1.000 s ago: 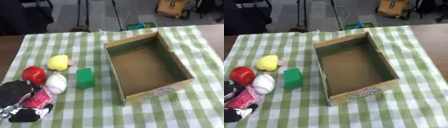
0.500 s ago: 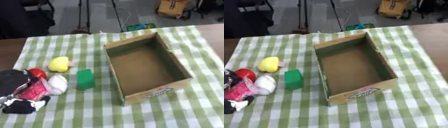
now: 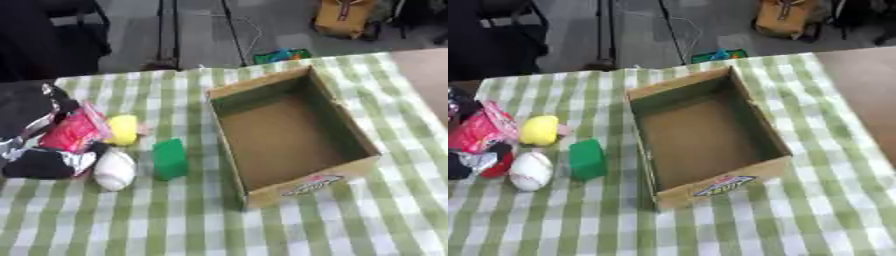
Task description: Pick up objects on the table and place them in the box.
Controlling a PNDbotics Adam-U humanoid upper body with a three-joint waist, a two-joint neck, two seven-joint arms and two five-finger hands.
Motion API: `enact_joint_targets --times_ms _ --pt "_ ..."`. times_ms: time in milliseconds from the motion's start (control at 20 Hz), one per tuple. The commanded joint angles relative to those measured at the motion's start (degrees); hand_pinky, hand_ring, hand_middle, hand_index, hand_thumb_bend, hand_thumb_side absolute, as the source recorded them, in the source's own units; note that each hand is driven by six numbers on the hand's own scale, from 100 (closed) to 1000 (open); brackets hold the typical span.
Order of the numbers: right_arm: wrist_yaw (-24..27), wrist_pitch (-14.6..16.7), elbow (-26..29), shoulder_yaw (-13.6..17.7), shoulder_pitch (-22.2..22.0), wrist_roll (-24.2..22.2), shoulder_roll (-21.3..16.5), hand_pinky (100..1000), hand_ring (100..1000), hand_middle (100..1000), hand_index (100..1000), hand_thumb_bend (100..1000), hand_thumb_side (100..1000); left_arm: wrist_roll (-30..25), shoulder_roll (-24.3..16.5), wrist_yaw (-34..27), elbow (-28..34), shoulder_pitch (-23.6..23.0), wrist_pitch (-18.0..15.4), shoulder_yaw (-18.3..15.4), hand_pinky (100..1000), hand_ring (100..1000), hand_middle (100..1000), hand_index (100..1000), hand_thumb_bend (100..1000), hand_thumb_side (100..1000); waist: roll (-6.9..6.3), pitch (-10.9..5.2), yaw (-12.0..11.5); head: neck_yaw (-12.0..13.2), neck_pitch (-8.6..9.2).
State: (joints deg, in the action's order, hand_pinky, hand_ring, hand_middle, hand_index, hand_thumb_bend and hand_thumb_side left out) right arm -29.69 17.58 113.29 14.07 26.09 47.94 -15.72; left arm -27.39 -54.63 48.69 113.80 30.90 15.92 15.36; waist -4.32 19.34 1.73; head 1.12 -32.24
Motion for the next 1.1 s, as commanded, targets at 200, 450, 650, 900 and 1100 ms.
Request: enact_joint_targets --times_ms 200,450,650,900,1100 --pt "0.14 0.37 1.30 -0.41 0.05 -0.06 -0.67 567 679 594 702 100 859 -2.33 2.91 -0.47 0.79 8.62 -0.14 0.02 358 405 444 653 100 722 0.22 -1.97 0.61 -0.04 -1.07" --pt "0.46 0.30 1.30 -0.74 -0.14 -0.48 -0.59 567 679 594 702 100 858 -6.62 7.06 -0.32 0.79 16.01 0.67 1.51 343 400 437 649 100 726 0.05 -2.39 1.28 -0.24 -1.35" --pt "0.69 0.33 1.30 -1.00 -0.22 -0.80 -0.54 567 680 594 702 100 857 -8.51 10.00 -0.36 0.18 20.42 1.26 2.34 323 390 424 638 100 731 -0.17 -2.72 1.84 -0.03 -1.48" --pt "1.04 0.39 1.30 -1.46 -0.24 -1.30 -0.32 568 681 594 702 100 854 -7.81 14.82 -1.16 -5.94 26.30 0.47 3.88 288 373 402 621 100 739 -0.51 -3.21 2.90 0.70 -1.82" --pt "1.29 0.37 1.30 -1.77 -0.21 -1.63 -0.19 568 681 594 702 100 852 -5.64 18.17 -1.95 -11.51 29.43 -1.03 4.56 273 367 393 614 100 744 -0.79 -3.44 3.69 1.25 -2.02"
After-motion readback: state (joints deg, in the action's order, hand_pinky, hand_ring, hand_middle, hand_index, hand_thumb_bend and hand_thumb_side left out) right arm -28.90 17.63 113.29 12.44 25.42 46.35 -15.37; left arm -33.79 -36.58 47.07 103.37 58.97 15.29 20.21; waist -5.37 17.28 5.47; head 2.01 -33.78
